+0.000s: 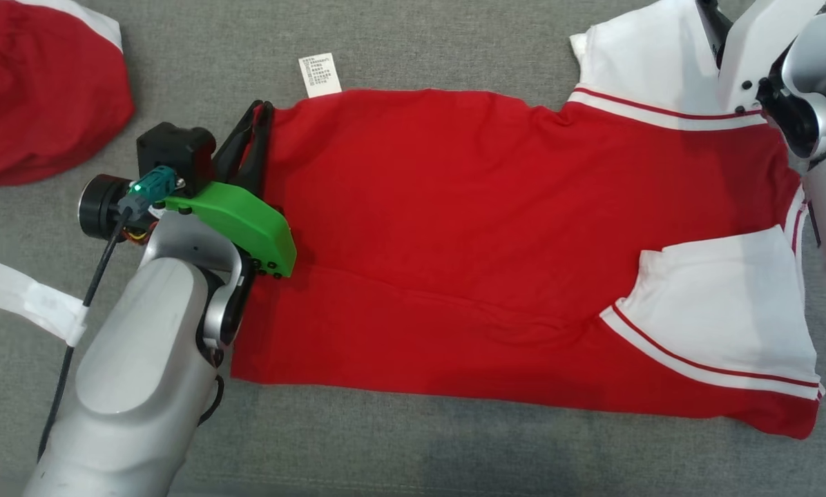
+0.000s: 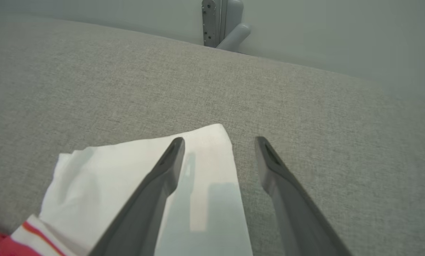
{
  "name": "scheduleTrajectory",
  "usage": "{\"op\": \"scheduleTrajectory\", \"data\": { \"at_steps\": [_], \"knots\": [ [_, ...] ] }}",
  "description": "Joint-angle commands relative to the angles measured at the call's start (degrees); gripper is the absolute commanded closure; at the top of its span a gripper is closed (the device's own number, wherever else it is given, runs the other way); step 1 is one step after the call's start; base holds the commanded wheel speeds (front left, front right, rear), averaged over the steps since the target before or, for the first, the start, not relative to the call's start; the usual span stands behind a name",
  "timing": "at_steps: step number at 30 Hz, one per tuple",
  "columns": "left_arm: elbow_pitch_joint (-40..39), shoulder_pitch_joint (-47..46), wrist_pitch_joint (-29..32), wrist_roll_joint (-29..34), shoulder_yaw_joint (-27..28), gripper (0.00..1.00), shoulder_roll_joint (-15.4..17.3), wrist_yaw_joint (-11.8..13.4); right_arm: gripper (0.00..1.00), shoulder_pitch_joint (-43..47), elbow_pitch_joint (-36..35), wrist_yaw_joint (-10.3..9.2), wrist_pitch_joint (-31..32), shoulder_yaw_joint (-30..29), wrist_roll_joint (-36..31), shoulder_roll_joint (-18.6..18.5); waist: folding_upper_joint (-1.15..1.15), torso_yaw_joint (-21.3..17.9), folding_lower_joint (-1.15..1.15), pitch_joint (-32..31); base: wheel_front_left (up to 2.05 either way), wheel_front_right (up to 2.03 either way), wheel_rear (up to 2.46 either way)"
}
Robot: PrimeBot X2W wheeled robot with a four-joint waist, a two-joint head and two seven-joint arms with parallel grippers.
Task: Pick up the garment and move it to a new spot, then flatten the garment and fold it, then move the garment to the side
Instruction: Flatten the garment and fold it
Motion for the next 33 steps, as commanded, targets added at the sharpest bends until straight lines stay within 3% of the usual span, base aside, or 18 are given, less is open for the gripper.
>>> {"op": "scheduleTrajectory", "data": {
  "at_steps": [1, 13, 14, 15, 18, 20, 28, 33],
  "knots": [
    [0.14, -0.53, -0.45, 0.48, -0.19, 1.00, -0.78, 0.22, 0.00, -1.72, 1.92, -0.07, 0.79, 0.31, -0.11, 0.00, 0.14, 2.49, 0.00, 2.38, 0.00, 0.00, 0.00],
    [2.88, -1.65, -2.72, -0.36, -0.86, 1.00, -2.40, -0.22, 0.00, -7.37, 13.76, -0.06, 4.33, 3.56, -2.40, -0.12, 0.14, 3.43, 0.00, 3.40, 0.00, 0.00, 0.00],
    [3.12, -1.73, -2.82, -0.40, -0.87, 1.00, -2.37, -0.29, 0.15, -7.28, 14.39, -0.06, 4.57, 3.93, -2.15, -0.13, 0.14, 3.41, 0.00, 3.35, 0.00, 0.00, 0.00],
    [3.32, -1.82, -2.88, -0.45, -0.87, 1.00, -2.30, -0.30, 0.50, -7.20, 15.00, -0.07, 4.98, 4.23, -1.94, -0.28, 0.14, 3.39, 0.00, 3.29, 0.00, 0.00, 0.00],
    [3.89, -1.88, -3.20, -0.63, -0.96, 1.00, -2.18, -0.45, 0.72, -7.18, 16.11, -0.09, 4.62, 4.85, -1.49, -0.76, 0.14, 3.26, 0.00, 3.03, 0.00, 0.00, 0.00],
    [4.20, -1.82, -3.45, -0.82, -0.87, 1.00, -2.06, -0.41, 1.00, -7.53, 16.63, -0.10, 3.86, 4.92, -1.48, -0.96, 0.14, 3.06, 0.00, 2.74, 0.00, 0.00, 0.00],
    [6.07, -0.25, -4.23, -1.26, -0.13, 1.00, -0.71, 0.46, 1.00, -7.53, 18.49, -0.09, -2.79, 6.10, -1.39, 0.12, 0.14, 1.14, 0.00, -0.72, 0.00, 0.00, 0.00],
    [6.73, 1.20, -4.17, -2.05, 0.43, 1.00, 0.46, 0.93, 1.00, -4.47, 15.13, -0.09, -7.99, 8.88, 2.53, -0.99, 0.14, -0.57, 0.00, -3.97, 0.00, 0.00, 0.00]
  ]
}}
